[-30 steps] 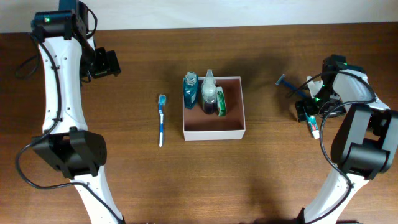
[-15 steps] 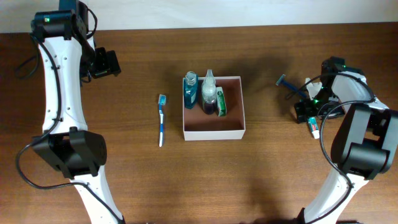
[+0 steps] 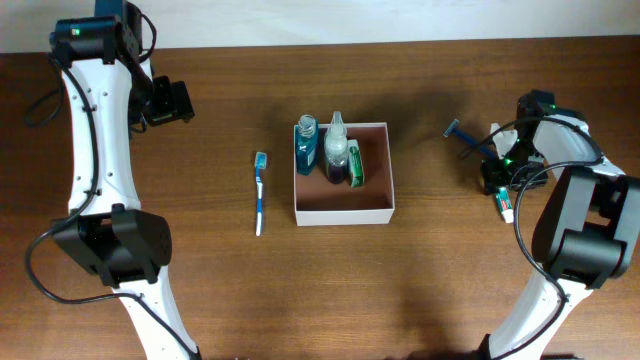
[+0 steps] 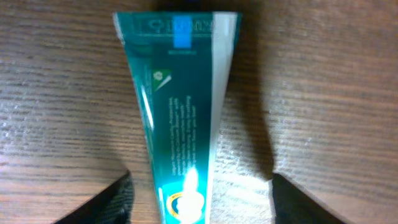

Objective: Pack container

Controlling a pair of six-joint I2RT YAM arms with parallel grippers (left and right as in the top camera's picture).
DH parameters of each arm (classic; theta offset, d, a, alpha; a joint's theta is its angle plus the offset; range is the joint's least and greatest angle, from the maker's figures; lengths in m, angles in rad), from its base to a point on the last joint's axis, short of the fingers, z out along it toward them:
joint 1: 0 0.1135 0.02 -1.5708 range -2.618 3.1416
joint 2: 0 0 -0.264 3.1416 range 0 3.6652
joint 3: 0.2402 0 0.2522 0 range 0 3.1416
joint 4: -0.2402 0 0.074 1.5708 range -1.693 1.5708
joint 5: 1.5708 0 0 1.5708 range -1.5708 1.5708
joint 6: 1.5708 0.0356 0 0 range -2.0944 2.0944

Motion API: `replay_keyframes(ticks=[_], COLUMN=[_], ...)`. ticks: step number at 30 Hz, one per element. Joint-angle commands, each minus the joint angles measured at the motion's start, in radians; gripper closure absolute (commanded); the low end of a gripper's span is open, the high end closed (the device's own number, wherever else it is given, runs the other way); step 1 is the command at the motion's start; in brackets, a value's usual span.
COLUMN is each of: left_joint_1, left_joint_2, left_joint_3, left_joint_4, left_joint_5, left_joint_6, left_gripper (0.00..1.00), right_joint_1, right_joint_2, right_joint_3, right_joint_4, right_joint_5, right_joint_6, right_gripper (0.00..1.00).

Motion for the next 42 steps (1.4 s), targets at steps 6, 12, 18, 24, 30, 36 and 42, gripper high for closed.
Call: replay_keyframes(ticks=[6, 12, 18, 24, 30, 36, 42], left_joint_1=[0.003, 0.003, 0.003, 0.003, 0.003, 0.003, 0.003], left_joint_2=[-0.020, -0.020, -0.020, -0.020, -0.020, -0.020, -0.020], left_joint_3=[-0.007, -0.007, -0.007, -0.007, -0.007, -0.007, -0.007], left_joint_4=[-0.001, -0.001, -0.001, -0.001, -0.001, -0.001, -0.001], left_joint_5=[0.007, 0.007, 0.007, 0.007, 0.007, 0.007, 0.007], left_joint_6=[-0.002, -0.002, -0.002, -0.002, -0.002, -0.002, -0.002], left_gripper=[0.01, 0.01, 0.00, 0.01, 0.01, 0.00, 0.01], right_joint_1=[0.008, 0.008, 0.008, 0.009, 0.009, 0.010, 0.010], right_joint_2=[0.003, 0.003, 0.003, 0.003, 0.003, 0.003, 0.003], right_joint_3=[-0.008, -0.006, -0.005, 0.004, 0.018, 0.024, 0.080], right_joint_4=[0.008, 0.011, 0.022, 0.027, 0.026, 0.025, -0.011], right_joint_5=[0.005, 0.005, 0.005, 0.005, 0.005, 0.005, 0.004], right_joint_6=[-0.002, -0.002, -0.002, -0.002, 0.018, 0.021, 0.066], right_gripper=[0.50, 0.54, 0.63, 0.66, 0.71, 0.73, 0.78])
